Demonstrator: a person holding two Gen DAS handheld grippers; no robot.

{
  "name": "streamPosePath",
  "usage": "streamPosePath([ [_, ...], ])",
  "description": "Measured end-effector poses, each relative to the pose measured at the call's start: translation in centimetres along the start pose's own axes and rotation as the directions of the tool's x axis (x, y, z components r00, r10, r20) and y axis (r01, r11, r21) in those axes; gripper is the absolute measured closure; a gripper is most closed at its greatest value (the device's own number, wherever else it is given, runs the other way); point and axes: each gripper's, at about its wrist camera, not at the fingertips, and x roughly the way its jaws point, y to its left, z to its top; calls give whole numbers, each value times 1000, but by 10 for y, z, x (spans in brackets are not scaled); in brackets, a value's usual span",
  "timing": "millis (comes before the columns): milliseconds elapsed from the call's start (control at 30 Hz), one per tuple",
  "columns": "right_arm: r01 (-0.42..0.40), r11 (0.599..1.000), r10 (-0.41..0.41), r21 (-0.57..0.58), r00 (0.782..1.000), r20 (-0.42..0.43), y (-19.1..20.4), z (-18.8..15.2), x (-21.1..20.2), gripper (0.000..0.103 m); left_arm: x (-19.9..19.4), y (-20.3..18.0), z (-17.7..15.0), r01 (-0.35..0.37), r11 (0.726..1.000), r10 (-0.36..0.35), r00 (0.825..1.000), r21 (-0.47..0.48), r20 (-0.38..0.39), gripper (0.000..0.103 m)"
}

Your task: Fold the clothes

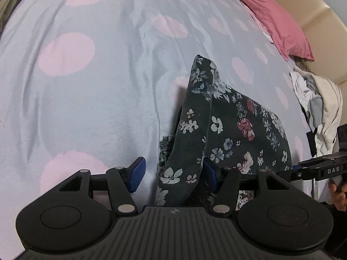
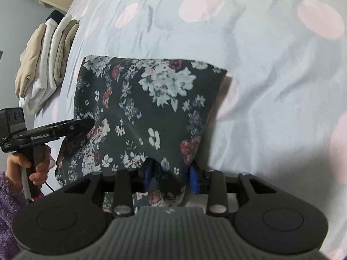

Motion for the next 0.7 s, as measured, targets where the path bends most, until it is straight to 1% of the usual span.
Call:
streamPosePath([
  [133,-35,998,34,56,999,15,-8,-8,2,65,2,-11,-2,-32,999,32,999,40,1,57],
  [167,-42,997,41,71,999,18,-8,-9,3,65,2,-15,-3,-47,998,46,999,52,3,60],
  [300,-68,992,66,104,998,21,-7,-16,7,65,1,-28,-8,-100,991,98,995,89,26,63],
  [367,-70,992,66,109,997,36,-7,-19,10,67,-2,-36,-12,-133,984,128,991,115,48,66],
  [467,-74,990,67,117,996,62,-5,-22,10,74,-7,-47,-18,-180,972,168,982,149,86,71],
  [533,-70,993,62,97,995,80,0,-22,6,83,-11,-53,-22,-200,967,184,977,159,107,74],
  [633,-74,995,67,68,992,103,8,-24,-2,88,-19,-56,-24,-219,964,200,971,149,134,79],
  [700,-83,995,76,53,990,119,13,-23,-8,89,-31,-56,-27,-219,967,198,967,128,157,82],
])
